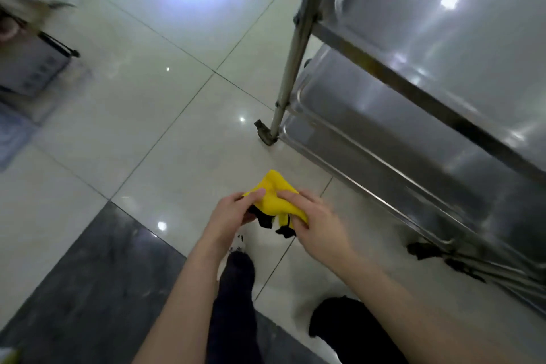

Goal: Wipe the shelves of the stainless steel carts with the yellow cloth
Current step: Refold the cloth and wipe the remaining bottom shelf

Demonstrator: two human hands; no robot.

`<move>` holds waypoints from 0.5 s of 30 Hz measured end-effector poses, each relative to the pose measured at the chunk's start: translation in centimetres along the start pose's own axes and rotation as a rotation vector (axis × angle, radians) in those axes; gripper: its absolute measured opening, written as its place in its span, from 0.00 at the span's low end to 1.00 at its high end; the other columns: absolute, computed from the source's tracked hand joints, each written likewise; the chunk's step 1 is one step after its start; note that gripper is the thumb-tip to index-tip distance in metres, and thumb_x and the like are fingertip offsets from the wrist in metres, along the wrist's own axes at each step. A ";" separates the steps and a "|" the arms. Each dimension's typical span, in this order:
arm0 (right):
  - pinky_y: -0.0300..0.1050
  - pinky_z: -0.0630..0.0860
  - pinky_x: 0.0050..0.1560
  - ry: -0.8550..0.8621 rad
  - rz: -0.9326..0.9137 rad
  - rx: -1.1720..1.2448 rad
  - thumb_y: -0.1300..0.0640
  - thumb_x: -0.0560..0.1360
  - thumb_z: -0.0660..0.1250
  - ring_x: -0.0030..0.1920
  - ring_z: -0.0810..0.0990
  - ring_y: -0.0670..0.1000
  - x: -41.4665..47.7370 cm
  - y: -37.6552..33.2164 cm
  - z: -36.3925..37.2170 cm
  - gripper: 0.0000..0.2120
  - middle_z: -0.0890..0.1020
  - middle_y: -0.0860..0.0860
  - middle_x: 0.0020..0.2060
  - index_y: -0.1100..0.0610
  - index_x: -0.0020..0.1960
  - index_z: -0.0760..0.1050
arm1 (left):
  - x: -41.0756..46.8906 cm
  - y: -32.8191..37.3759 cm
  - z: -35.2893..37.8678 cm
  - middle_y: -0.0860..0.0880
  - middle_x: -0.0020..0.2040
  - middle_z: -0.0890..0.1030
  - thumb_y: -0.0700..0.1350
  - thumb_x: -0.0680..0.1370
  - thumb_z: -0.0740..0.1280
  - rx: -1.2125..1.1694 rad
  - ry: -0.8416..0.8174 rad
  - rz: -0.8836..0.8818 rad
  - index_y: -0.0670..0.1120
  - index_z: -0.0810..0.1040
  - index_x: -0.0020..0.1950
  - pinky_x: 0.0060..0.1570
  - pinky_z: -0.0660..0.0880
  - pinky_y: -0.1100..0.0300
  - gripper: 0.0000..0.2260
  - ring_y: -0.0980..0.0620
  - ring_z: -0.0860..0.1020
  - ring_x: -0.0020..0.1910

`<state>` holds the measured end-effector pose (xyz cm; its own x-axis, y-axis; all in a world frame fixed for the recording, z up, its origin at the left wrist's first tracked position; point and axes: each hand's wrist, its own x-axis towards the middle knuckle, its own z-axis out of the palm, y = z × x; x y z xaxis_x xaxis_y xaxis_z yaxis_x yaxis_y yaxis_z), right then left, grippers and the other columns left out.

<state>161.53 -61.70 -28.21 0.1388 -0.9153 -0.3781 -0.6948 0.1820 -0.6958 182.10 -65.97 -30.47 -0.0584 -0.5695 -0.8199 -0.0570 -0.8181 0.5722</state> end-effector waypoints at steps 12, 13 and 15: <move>0.50 0.80 0.64 -0.008 0.201 0.366 0.40 0.87 0.59 0.61 0.84 0.48 9.1 -23.5 -8.4 0.18 0.86 0.45 0.60 0.48 0.67 0.80 | -9.6 24.3 -12.3 0.54 0.44 0.83 0.50 0.76 0.77 0.524 0.101 0.540 0.60 0.82 0.51 0.41 0.79 0.56 0.08 0.52 0.82 0.44; 0.52 0.82 0.61 0.016 0.323 0.527 0.39 0.86 0.61 0.58 0.86 0.53 11.2 -25.3 -9.2 0.19 0.87 0.49 0.55 0.52 0.62 0.82 | -9.9 26.3 -13.3 0.55 0.45 0.83 0.49 0.77 0.77 0.568 0.100 0.584 0.63 0.81 0.51 0.41 0.80 0.57 0.10 0.53 0.82 0.44; 0.57 0.86 0.53 -0.024 0.521 0.806 0.35 0.83 0.65 0.53 0.89 0.60 15.2 -28.4 -10.9 0.25 0.88 0.57 0.53 0.57 0.59 0.82 | -10.4 29.9 -14.9 0.61 0.45 0.83 0.49 0.77 0.77 0.637 0.096 0.676 0.70 0.79 0.50 0.41 0.77 0.65 0.15 0.60 0.81 0.44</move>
<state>175.67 -84.69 -7.48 -0.0294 -0.6436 -0.7648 0.0198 0.7646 -0.6442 195.82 -85.74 -5.03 -0.1976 -0.9361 -0.2909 -0.5782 -0.1284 0.8058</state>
